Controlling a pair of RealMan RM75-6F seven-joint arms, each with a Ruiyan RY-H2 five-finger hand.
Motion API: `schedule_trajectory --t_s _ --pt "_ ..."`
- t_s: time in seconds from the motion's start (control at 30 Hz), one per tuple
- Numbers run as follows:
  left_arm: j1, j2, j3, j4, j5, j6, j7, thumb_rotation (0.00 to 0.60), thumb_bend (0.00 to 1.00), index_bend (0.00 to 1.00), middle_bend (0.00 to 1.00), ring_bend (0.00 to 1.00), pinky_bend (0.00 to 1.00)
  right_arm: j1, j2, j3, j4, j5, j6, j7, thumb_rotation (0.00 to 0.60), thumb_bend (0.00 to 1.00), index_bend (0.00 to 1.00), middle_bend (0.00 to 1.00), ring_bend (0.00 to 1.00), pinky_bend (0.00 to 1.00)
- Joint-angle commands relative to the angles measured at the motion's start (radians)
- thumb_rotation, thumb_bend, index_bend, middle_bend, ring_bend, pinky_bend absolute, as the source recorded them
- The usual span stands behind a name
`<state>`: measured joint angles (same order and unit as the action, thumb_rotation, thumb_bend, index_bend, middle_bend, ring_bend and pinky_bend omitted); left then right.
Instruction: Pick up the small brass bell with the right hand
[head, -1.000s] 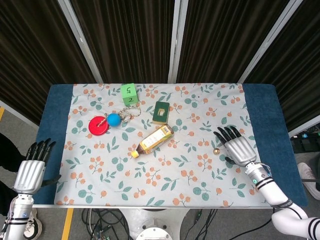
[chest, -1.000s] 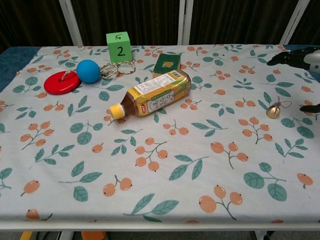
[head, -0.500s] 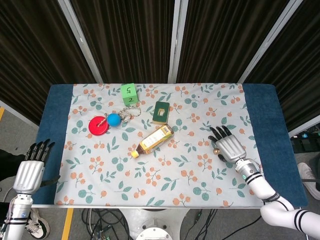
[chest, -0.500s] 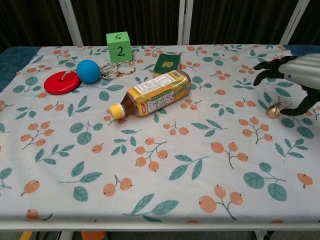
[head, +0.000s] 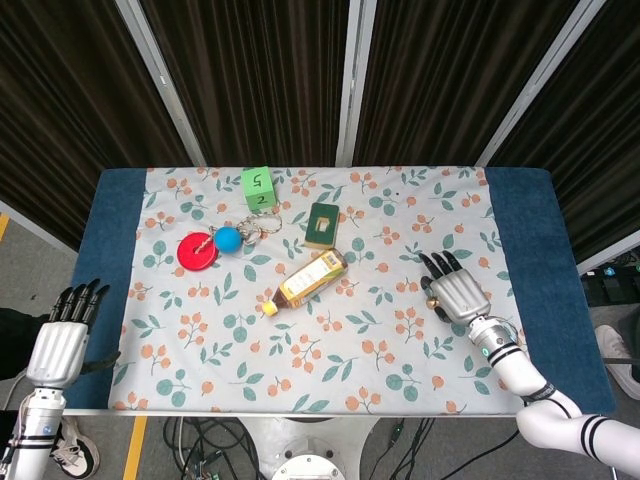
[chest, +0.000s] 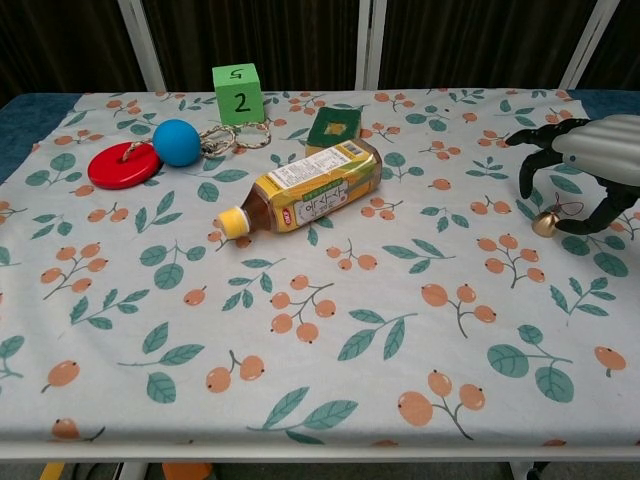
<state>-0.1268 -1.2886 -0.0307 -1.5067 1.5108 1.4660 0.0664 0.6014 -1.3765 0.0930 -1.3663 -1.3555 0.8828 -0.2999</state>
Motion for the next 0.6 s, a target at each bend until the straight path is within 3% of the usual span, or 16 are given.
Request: schedule_trajectory --t_s 0.03,0.6 --pt "0.000 0.001 0.001 0.000 0.001 0.000 0.000 0.600 0.00 0.00 0.00 0.00 0.01 0.001 -0.002 -0.003 0.004 0.000 0.003 0.003 0.600 0.22 0.41 0.00 0.00 0.00" --pt "0.003 0.002 0.003 0.002 -0.002 -0.002 -0.004 0.600 0.00 0.00 0.00 0.00 0.01 0.004 -0.008 -0.015 0.021 0.006 0.021 0.017 0.600 0.27 0.53 0.00 0.00 0.00"
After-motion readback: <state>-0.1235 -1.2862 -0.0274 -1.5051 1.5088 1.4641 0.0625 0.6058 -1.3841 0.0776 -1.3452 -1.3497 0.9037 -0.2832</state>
